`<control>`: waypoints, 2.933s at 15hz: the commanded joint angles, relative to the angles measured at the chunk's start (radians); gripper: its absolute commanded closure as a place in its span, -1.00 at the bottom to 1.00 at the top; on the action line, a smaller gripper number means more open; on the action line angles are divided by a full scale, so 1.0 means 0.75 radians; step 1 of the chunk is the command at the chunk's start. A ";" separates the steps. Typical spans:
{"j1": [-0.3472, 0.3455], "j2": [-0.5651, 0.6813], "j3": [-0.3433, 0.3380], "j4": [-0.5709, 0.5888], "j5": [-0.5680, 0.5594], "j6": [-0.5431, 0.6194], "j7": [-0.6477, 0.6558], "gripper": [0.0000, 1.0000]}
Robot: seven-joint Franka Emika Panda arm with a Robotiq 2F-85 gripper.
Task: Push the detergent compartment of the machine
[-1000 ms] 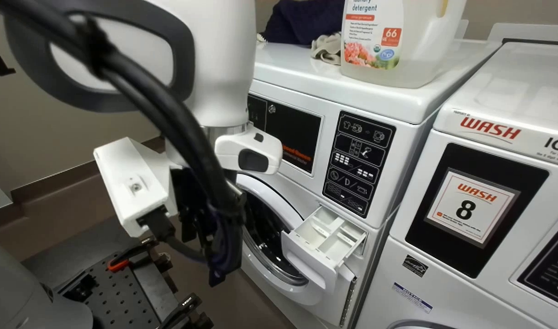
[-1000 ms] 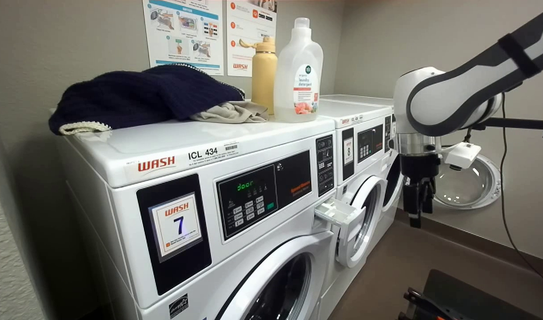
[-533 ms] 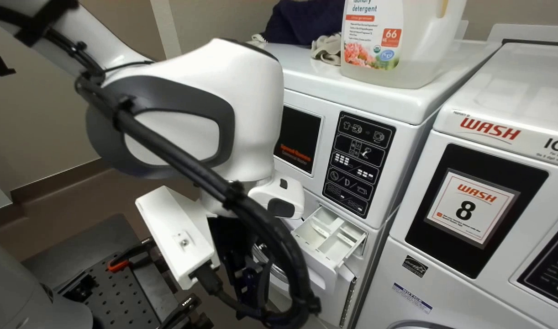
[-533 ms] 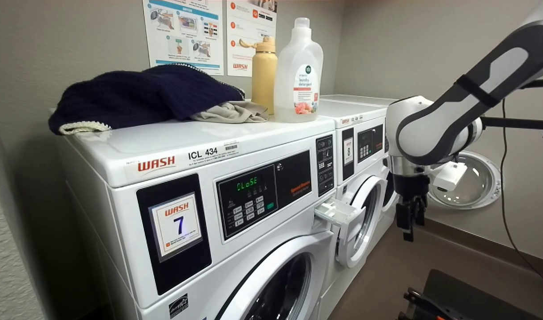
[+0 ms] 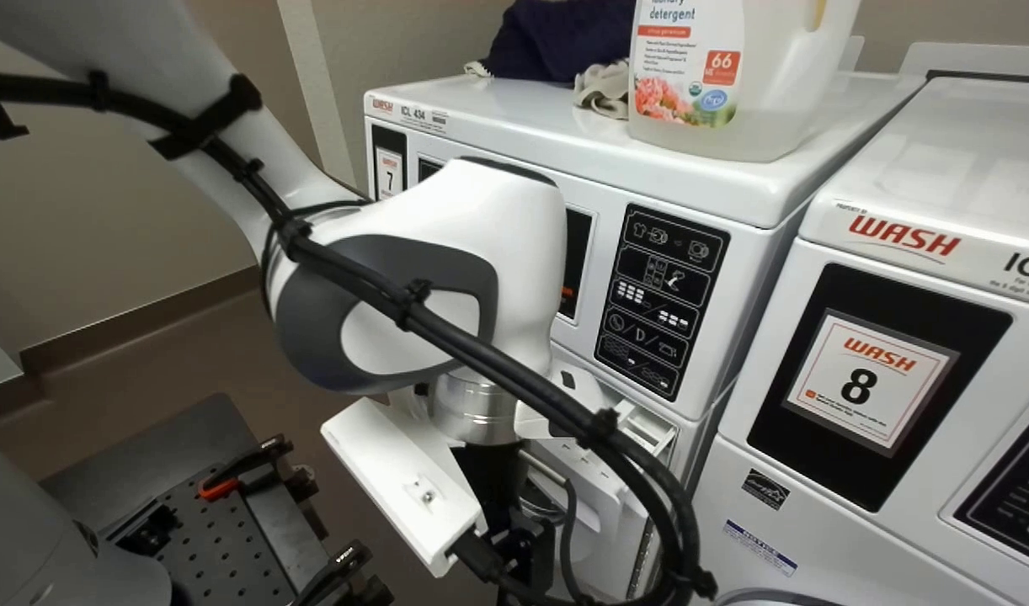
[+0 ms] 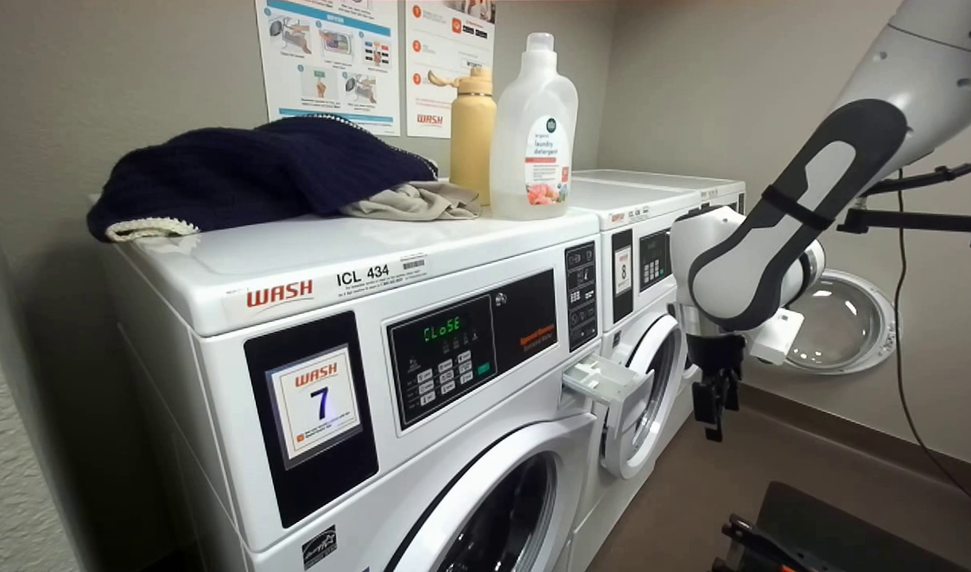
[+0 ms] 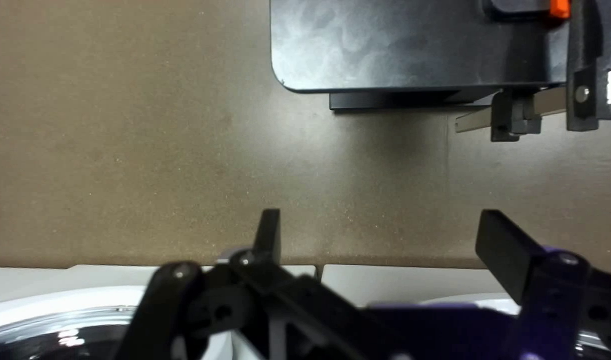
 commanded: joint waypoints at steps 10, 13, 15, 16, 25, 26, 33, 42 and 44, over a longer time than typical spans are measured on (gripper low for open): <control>0.029 0.468 0.002 0.325 -0.066 0.295 -0.011 -1.00; 0.040 0.546 -0.001 0.420 -0.066 0.310 -0.014 -1.00; 0.047 0.591 -0.006 0.473 -0.073 0.328 -0.007 -1.00; 0.049 0.608 -0.006 0.494 -0.074 0.338 -0.006 -1.00; 0.188 0.735 -0.127 0.592 -0.082 0.582 0.147 -1.00; 0.209 0.739 -0.147 0.590 -0.077 0.606 0.170 -1.00; 0.589 0.720 -0.500 0.447 -0.089 0.944 0.330 -1.00; 1.108 0.853 -0.838 0.162 0.390 1.293 0.113 -1.00; 1.138 0.848 -0.845 0.122 0.488 1.340 0.067 -1.00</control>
